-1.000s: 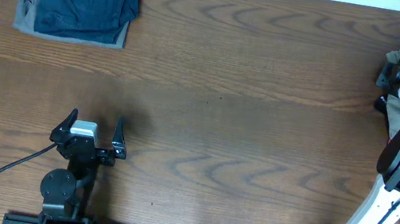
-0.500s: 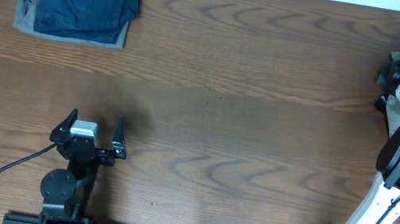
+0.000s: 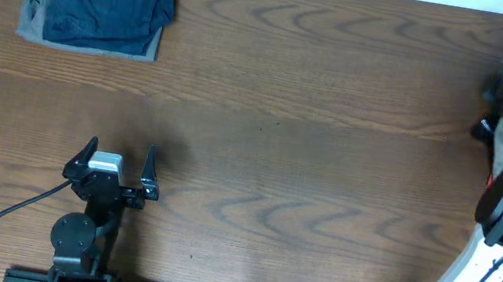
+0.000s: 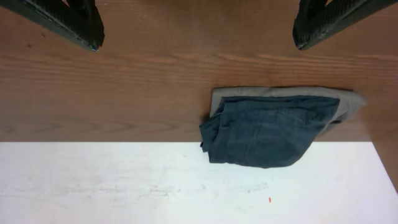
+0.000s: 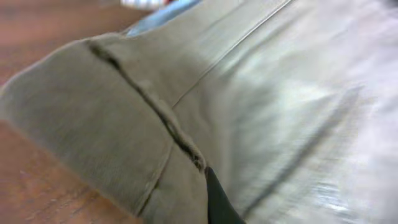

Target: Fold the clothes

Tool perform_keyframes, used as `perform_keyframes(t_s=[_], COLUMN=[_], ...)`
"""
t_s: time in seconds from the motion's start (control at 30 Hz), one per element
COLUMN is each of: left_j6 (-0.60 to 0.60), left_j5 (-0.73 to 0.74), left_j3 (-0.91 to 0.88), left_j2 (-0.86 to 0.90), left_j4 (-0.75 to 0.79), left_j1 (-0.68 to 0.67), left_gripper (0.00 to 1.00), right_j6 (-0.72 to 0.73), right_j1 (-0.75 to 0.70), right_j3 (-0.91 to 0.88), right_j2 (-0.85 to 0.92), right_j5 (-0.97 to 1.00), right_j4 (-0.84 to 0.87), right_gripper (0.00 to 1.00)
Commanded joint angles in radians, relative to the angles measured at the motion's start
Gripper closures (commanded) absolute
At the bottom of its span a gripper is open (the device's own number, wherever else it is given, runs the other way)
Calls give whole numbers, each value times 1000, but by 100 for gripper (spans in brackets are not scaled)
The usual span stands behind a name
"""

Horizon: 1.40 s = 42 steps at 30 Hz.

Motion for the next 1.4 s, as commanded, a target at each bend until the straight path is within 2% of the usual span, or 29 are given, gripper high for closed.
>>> perform_keyframes(t_s=[0.0, 0.27, 0.53, 1.37], left_j6=[6, 6, 6, 6], left_j5=[14, 14, 14, 14], left_j3=[-16, -16, -16, -16], left_j2=[-6, -6, -6, -5], left_j4=[-35, -36, -35, -35], left_j1=[5, 5, 5, 5], left_gripper=[2, 2, 2, 2], right_j6=[23, 23, 23, 23], right_j1=[-15, -14, -15, -15], right_j3=[0, 0, 0, 0], right_j2=[-114, -191, -193, -193], right_j5=[53, 54, 45, 37], right_j4=[-7, -53, -101, -91], right_gripper=[99, 99, 99, 99])
